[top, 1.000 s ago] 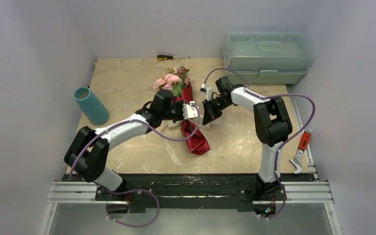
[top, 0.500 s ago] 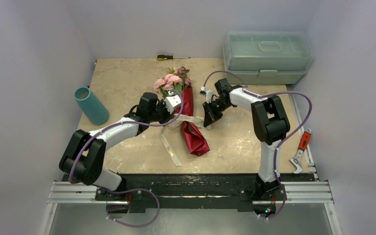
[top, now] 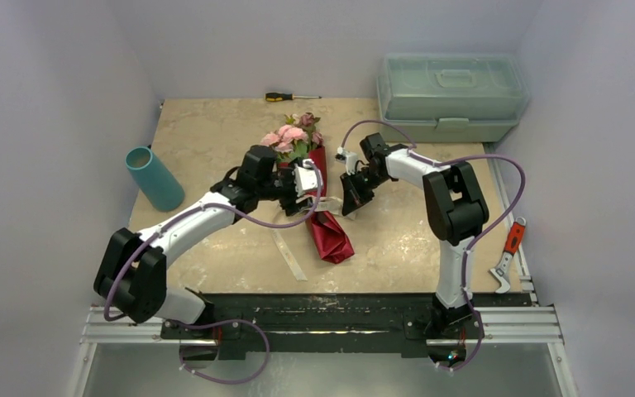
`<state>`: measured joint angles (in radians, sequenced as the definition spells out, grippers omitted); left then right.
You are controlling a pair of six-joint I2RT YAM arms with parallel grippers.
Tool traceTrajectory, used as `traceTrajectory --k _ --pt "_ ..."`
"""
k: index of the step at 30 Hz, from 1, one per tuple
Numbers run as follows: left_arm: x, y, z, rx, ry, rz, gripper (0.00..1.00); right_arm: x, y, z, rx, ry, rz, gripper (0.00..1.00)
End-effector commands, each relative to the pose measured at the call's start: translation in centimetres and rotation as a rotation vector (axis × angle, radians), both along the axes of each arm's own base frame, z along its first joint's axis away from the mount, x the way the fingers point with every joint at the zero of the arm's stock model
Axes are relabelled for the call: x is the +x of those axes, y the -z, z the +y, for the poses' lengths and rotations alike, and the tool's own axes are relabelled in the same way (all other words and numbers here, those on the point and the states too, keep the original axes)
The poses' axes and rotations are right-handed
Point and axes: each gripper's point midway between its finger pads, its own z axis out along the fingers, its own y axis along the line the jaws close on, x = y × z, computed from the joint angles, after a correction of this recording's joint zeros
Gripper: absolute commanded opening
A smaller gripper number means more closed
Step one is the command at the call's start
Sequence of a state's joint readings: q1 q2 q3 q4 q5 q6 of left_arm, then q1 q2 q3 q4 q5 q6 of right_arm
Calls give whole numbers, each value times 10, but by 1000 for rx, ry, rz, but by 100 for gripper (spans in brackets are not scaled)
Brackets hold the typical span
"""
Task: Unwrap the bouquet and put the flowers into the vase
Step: Untie the ribbon from the wrapping paper.
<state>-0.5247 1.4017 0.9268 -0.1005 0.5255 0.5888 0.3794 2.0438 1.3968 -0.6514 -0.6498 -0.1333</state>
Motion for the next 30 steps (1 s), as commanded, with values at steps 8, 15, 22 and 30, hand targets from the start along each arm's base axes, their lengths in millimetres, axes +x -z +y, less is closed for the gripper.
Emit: traceTrajectory --k 8,15,22,30 --pt "-7 27 -68 139 126 -33 59 8 -14 11 50 -10 -13 0" --pt "16 55 -57 238 -15 -10 44 7 -15 11 52 -10 -14 0" --pt "3 44 -46 234 -26 27 17 7 -13 10 42 -9 -15 0" --pt "-8 23 -30 195 -37 67 0 7 -11 8 30 -3 -16 0"
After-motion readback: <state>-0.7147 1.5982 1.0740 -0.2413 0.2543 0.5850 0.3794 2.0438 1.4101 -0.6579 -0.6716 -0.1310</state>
